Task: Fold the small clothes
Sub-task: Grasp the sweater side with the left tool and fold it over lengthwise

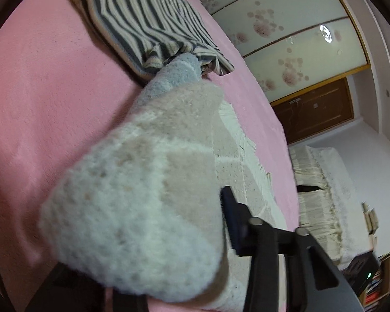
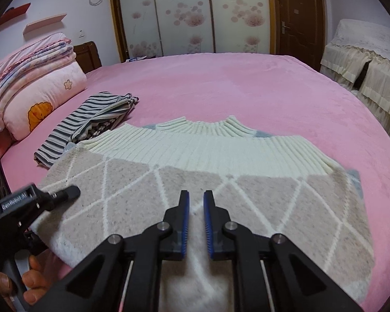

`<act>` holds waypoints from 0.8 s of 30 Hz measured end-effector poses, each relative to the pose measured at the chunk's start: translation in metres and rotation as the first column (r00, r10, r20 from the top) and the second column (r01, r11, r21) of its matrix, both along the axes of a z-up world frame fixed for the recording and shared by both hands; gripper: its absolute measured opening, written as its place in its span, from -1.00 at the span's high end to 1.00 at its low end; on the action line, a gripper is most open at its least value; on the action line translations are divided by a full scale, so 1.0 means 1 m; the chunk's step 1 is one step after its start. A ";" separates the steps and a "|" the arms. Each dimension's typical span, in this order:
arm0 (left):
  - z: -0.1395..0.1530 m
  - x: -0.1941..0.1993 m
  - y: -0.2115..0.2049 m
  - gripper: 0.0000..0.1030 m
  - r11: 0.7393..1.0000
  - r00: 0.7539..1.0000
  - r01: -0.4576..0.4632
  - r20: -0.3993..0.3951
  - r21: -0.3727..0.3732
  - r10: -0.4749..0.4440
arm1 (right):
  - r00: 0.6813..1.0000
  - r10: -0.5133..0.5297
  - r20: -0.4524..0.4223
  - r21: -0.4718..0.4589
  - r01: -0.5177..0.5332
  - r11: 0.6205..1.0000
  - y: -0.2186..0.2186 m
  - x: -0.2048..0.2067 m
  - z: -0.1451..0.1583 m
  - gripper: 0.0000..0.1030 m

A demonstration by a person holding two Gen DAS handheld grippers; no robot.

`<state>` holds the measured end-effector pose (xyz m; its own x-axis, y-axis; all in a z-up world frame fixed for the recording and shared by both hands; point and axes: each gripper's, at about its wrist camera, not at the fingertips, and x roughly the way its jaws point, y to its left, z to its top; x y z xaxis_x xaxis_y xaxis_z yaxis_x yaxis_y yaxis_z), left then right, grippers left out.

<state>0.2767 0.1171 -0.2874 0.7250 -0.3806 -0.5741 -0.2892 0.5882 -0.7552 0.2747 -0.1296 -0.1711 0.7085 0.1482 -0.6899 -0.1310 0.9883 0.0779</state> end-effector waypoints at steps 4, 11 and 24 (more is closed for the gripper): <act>0.027 -0.001 -0.012 0.58 0.988 0.999 0.007 0.040 0.156 -0.014 | 0.999 0.025 -0.038 -0.006 -0.026 1.000 0.011 0.011 -0.013 0.82; 0.092 -0.003 -0.058 0.59 0.927 0.980 0.038 0.165 0.372 -0.107 | 0.995 0.034 -0.098 0.078 -0.027 0.997 -0.001 0.021 -0.034 0.82; 0.173 -0.007 -0.193 0.59 0.773 0.908 0.181 0.198 0.608 -0.368 | 0.997 0.001 -0.082 0.377 0.030 0.926 -0.076 -0.002 -0.017 0.86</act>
